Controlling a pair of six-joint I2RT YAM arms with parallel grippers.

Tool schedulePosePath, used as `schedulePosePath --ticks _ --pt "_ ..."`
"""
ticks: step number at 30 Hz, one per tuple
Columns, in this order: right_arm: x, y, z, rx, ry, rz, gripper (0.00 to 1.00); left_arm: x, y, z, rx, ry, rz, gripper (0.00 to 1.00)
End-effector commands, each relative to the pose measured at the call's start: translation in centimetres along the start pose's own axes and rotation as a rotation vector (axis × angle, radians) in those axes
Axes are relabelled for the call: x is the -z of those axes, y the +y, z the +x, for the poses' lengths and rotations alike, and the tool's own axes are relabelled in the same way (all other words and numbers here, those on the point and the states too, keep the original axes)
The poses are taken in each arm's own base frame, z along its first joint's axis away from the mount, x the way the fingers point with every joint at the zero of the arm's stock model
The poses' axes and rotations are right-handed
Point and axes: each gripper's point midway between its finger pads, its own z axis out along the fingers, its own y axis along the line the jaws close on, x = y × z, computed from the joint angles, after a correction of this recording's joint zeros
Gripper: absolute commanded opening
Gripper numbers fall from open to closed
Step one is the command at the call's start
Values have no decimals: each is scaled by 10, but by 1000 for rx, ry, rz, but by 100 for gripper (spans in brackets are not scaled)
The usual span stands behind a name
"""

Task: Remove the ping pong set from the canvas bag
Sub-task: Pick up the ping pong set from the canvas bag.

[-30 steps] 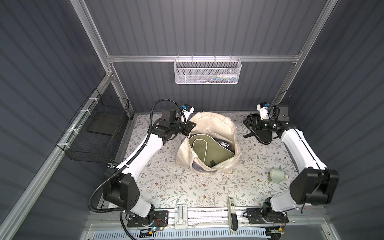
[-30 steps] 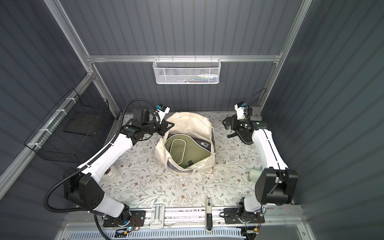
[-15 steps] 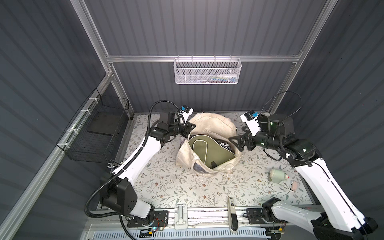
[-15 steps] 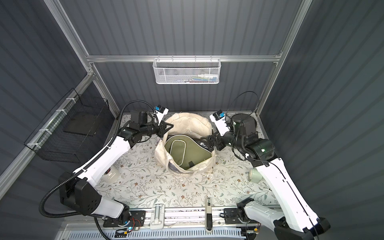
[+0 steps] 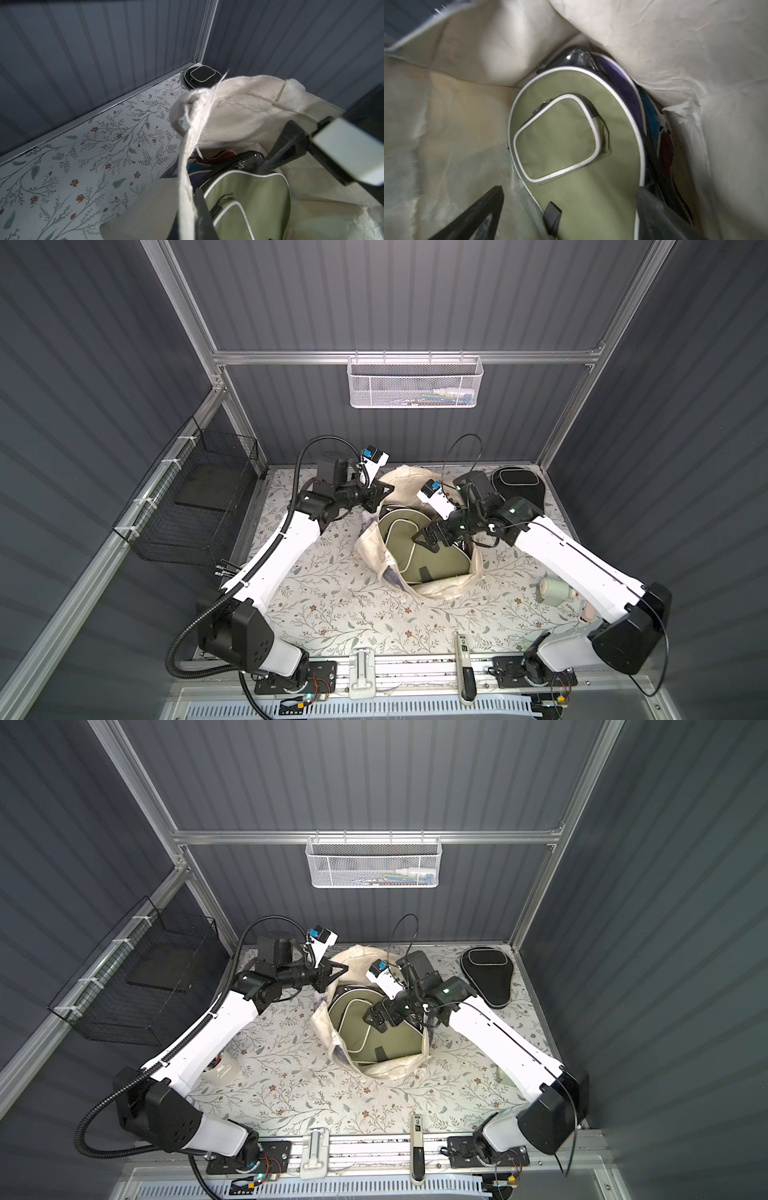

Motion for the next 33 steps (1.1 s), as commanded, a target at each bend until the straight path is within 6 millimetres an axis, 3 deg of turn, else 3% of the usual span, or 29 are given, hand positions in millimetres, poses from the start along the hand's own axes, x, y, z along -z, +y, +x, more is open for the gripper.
schedulePosePath --ticks 1,5,11,21,24,28,33 --pt "-4 -17 -18 -25 -33 42 99 50 -33 -76 -220 -292 20 0" --pt "-17 -27 -15 -49 -15 34 99 45 -28 -53 -185 -265 8 0" --pt "-36 -16 -8 -65 9 -82 99 33 -22 -35 -150 -237 7 0" --pt "-46 -3 -2 -76 21 -191 72 22 -16 -22 -118 -210 17 0" --pt "-48 0 0 -78 32 -215 61 20 -14 -20 -114 -207 12 0" --pt "-46 2 2 -72 46 -219 32 18 -13 -18 -107 -203 13 0" --pt "-29 2 -4 -40 35 -180 1 17 -7 -17 -90 -191 -21 0"
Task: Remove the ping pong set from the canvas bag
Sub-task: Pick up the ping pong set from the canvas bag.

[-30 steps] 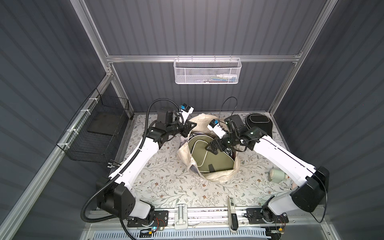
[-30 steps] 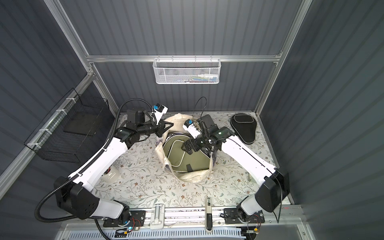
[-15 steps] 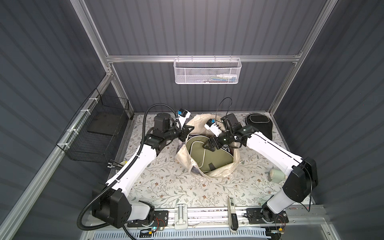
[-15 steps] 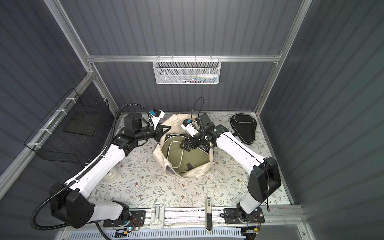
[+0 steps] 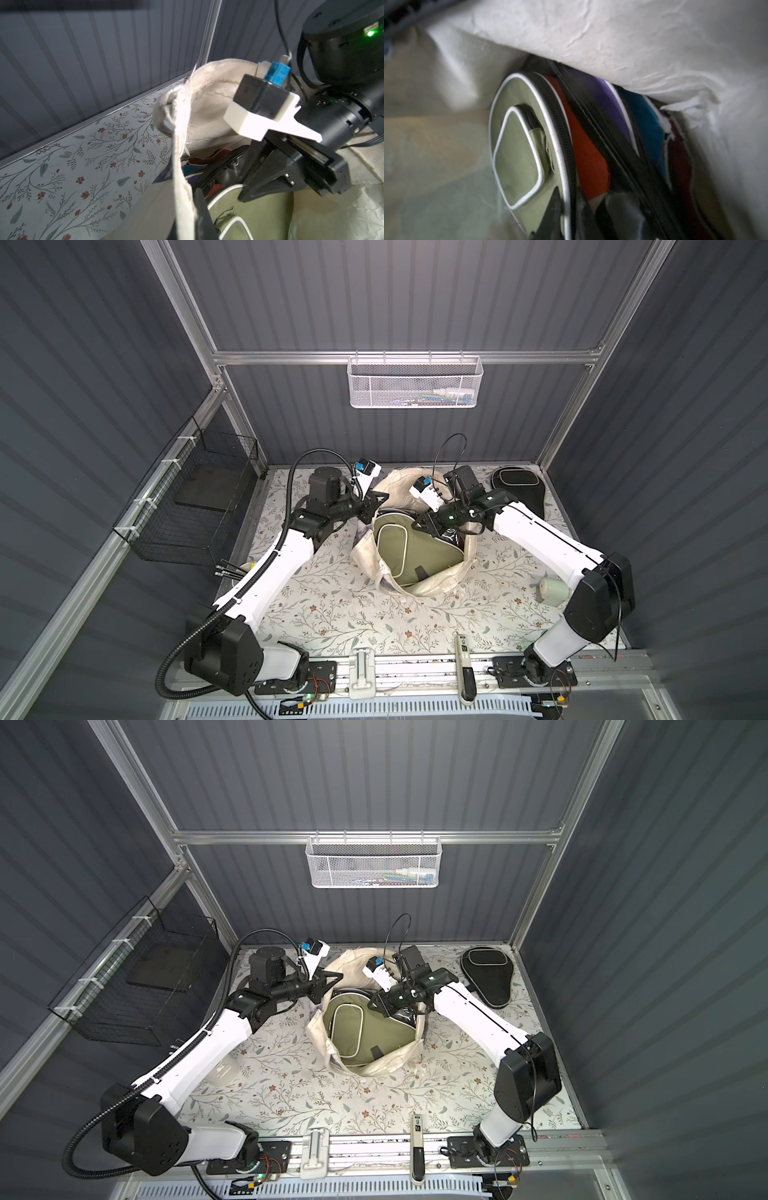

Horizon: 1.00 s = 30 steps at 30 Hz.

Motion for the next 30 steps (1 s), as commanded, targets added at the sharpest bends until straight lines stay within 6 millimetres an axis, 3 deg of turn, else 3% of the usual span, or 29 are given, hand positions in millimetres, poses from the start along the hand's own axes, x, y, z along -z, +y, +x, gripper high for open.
schedulePosePath --ticks 1,10,30 --pt "17 18 -1 31 12 -27 0 9 0 -40 -65 -128 -28 0" --pt "86 37 -28 116 -124 86 0 13 31 -23 -29 -53 -208 0" --pt "237 50 -82 110 -441 443 0 14 30 -26 -64 -73 -211 0"
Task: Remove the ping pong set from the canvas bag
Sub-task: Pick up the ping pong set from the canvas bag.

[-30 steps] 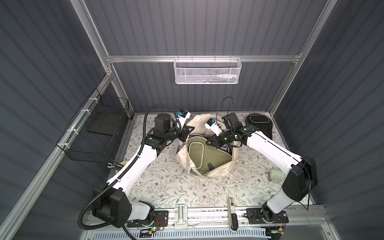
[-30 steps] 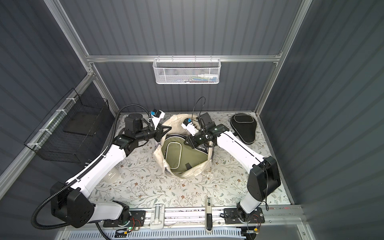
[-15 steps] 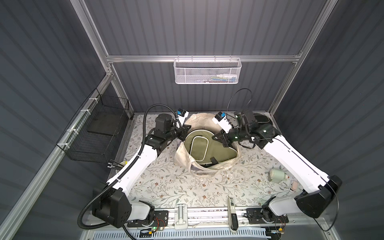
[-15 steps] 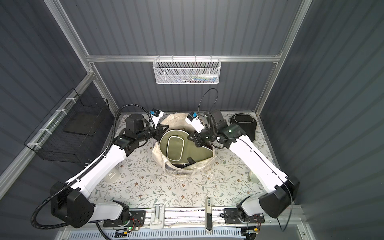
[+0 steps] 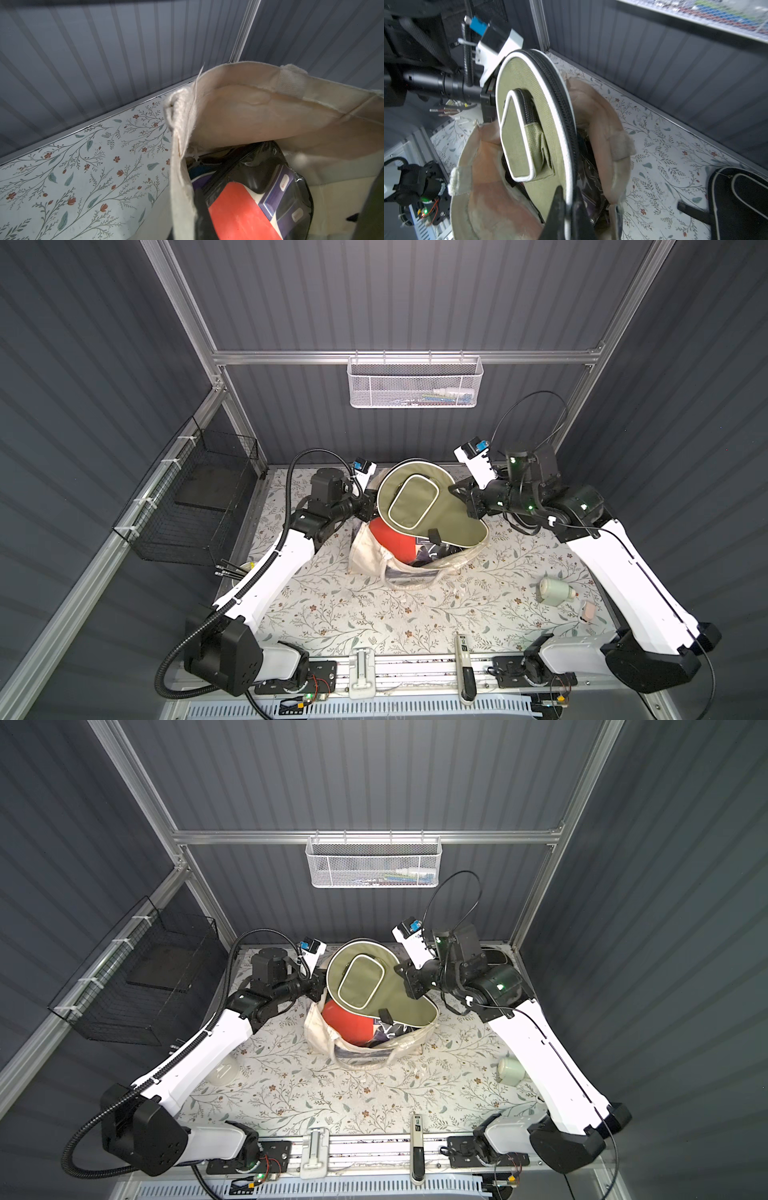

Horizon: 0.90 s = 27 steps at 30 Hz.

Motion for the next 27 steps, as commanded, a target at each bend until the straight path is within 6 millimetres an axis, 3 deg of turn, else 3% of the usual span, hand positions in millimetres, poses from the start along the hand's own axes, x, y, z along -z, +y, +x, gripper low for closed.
schedulePosePath --ticks 1,7,15,20,27 --pt "43 -13 -23 -21 -90 109 0 11 -3 -33 -66 -116 -3 0" --pt "72 -23 -38 -33 -145 188 0 9 -4 -32 -63 -124 8 0" --pt "92 -38 -47 -37 -170 278 0 9 -6 -31 -69 -136 16 0" --pt "100 -57 -38 -82 -164 333 0 10 -7 -33 -73 -141 25 0" --pt "137 -91 -14 -188 -192 423 0 13 -8 -36 -67 -150 26 0"
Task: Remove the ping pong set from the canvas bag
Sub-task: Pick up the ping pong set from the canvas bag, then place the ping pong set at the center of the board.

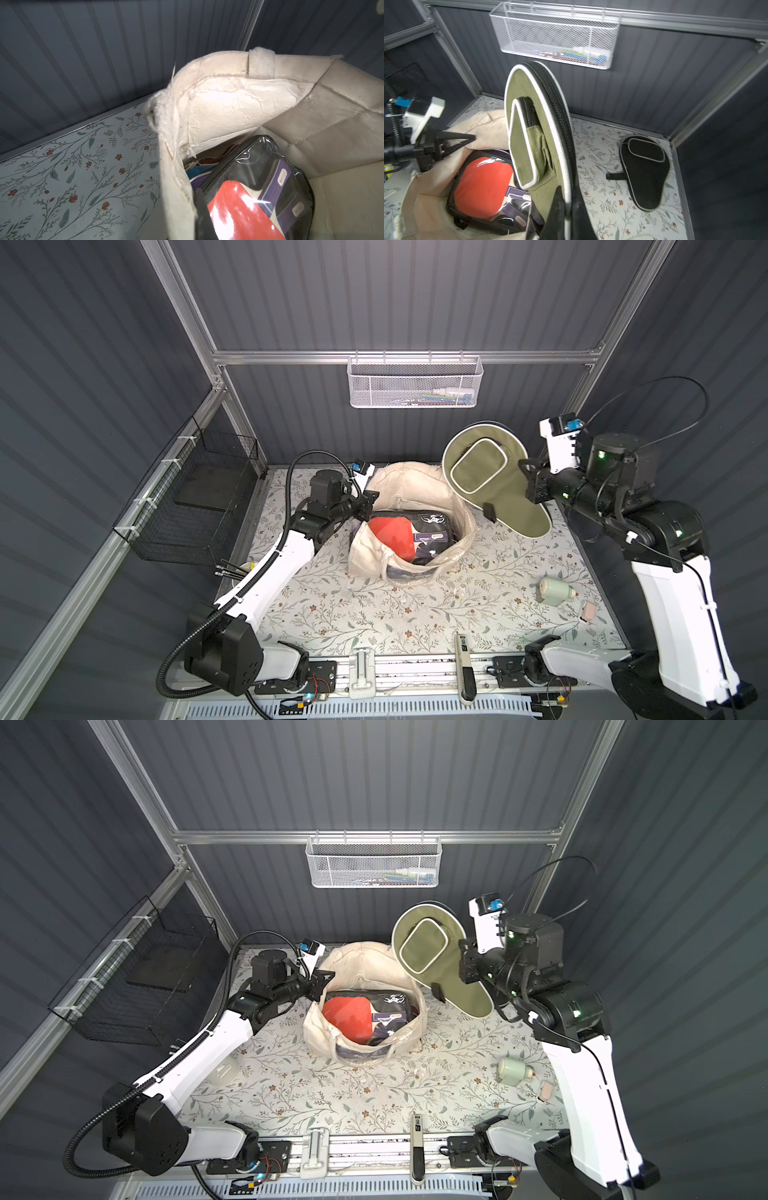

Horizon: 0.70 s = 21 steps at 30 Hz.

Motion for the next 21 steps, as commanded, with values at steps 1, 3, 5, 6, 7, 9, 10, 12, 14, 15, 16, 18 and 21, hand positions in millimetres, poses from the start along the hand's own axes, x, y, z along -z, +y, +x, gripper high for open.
schedulePosePath --ticks 1,3,5,6,7,9,10,12,14,15,16,18,21 --pt "30 -13 -3 -49 -62 17 0 16 -9 -42 -67 -150 25 0" --pt "34 -24 9 -71 -49 49 0 16 -9 -42 -65 -148 25 0" --pt "33 -33 23 -91 -24 77 0 14 -9 -41 -66 -145 25 0" --pt "32 -37 31 -106 -11 89 0 14 -8 -40 -65 -144 26 0" --pt "29 -39 40 -120 5 95 0 13 -8 -40 -62 -143 26 0" --pt "22 -45 60 -160 34 101 0 11 -13 -40 -61 -144 57 0" --pt "19 -46 68 -178 45 101 0 11 -13 -40 -58 -144 62 0" --pt "11 -50 87 -223 68 98 0 9 -14 -39 -55 -143 70 0" --pt "3 -52 101 -262 83 90 0 8 -14 -38 -49 -143 74 0" --pt "-2 -53 110 -283 94 87 0 8 -15 -38 -49 -144 77 0" --pt "-5 -54 117 -301 103 84 0 7 -15 -37 -45 -143 78 0" --pt "-13 -56 131 -345 115 69 0 6 -16 -37 -42 -145 84 0" --pt "-27 -54 152 -420 133 19 0 5 -16 -36 -37 -140 88 0"
